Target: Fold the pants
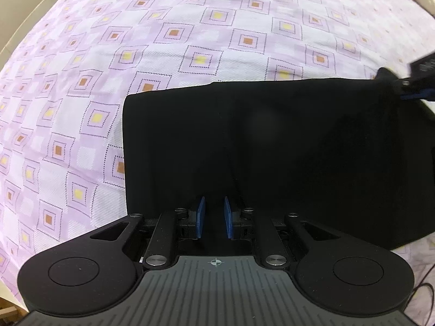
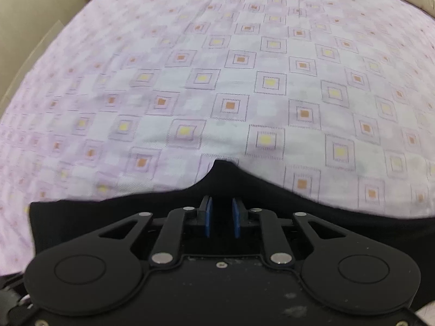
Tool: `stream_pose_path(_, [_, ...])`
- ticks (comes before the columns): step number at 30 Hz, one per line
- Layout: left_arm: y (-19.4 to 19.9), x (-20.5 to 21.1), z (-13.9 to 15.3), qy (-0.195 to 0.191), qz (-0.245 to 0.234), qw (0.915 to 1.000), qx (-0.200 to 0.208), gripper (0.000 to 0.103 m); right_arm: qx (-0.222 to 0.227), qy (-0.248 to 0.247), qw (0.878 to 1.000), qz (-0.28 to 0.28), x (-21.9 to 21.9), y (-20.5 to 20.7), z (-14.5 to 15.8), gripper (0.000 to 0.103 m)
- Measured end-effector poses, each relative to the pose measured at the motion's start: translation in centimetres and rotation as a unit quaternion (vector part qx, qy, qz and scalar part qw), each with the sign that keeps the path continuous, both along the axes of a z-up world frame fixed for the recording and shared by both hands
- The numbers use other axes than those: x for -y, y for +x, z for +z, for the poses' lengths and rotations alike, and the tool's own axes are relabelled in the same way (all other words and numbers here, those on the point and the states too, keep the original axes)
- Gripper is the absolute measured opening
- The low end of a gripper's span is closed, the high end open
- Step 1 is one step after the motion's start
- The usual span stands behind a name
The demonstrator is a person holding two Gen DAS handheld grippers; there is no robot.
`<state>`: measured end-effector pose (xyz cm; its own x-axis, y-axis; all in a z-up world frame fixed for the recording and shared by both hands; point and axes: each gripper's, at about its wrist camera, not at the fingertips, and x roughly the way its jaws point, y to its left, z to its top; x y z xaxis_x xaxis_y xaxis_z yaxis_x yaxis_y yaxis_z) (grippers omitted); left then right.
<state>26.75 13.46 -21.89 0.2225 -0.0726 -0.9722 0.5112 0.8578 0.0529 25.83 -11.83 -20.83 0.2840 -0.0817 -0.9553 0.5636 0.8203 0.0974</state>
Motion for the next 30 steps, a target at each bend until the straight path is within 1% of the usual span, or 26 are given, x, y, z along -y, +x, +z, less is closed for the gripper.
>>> stream_pose_path(3, [-0.1, -0.3, 0.0, -0.001, -0.008, 1.0000, 0.004, 0.015, -0.015, 0.013, 1.000, -0.007, 1.1, 1.1, -1.7, 0.018])
stream_pose_path(8, [-0.8, -0.5, 0.3, -0.003, -0.008, 0.9998, 0.016, 0.015, -0.037, 0.006, 0.999, 0.021, 0.8, 2.0, -1.7, 0.019])
stream_pose_path(10, [-1.1, -0.9, 0.5, -0.013, -0.003, 0.9997, 0.021, 0.015, -0.041, 0.011, 0.999, 0.019, 0.9, 2.6, -1.8, 0.019])
stream_pose_path(12, [-1.2, -1.9, 0.8, -0.038, 0.008, 0.9990, 0.021, 0.015, -0.040, 0.009, 0.999, 0.025, 0.7, 2.8, -1.7, 0.018])
stream_pose_path(15, [-1.2, -4.3, 1.4, -0.099, 0.036, 0.9945, -0.003, 0.015, -0.036, -0.004, 0.999, 0.036, 0.1, 2.6, -1.8, 0.018])
stream_pose_path(16, [-1.3, -5.2, 1.8, -0.107, 0.048, 0.9931, -0.001, 0.015, -0.035, -0.008, 0.999, 0.038, 0.0, 3.5, -2.3, 0.018])
stream_pose_path(19, [-2.1, -7.4, 3.2, -0.095, 0.065, 0.9921, 0.049, 0.015, -0.031, -0.011, 0.999, 0.037, -0.2, 3.2, -2.3, 0.019])
stream_pose_path(21, [-2.4, -8.8, 4.0, -0.104, 0.074, 0.9894, 0.069, 0.016, -0.030, -0.010, 0.999, 0.038, -0.2, 3.1, -2.3, 0.019])
stream_pose_path(22, [-2.3, -9.6, 4.1, -0.113, 0.081, 0.9878, 0.069, 0.017, -0.030, -0.010, 0.999, 0.040, -0.2, 3.1, -2.3, 0.019])
stream_pose_path(23, [-2.1, -10.2, 4.0, -0.120, 0.087, 0.9870, 0.061, 0.019, -0.030, -0.010, 0.999, 0.042, -0.3, 3.0, -2.3, 0.019])
stream_pose_path(24, [-1.9, -10.7, 3.7, -0.126, 0.092, 0.9865, 0.050, 0.024, -0.029, -0.011, 0.999, 0.043, -0.2, 3.0, -2.1, 0.019])
stream_pose_path(26, [-1.2, -11.0, 3.1, -0.137, 0.097, 0.9853, 0.030, 0.030, -0.026, -0.011, 0.999, 0.046, -0.2, 2.9, -2.0, 0.019])
stream_pose_path(30, [-0.5, -11.1, 2.8, -0.136, 0.095, 0.9857, 0.034, 0.036, -0.025, -0.012, 0.998, 0.049, -0.2, 2.8, -1.9, 0.020])
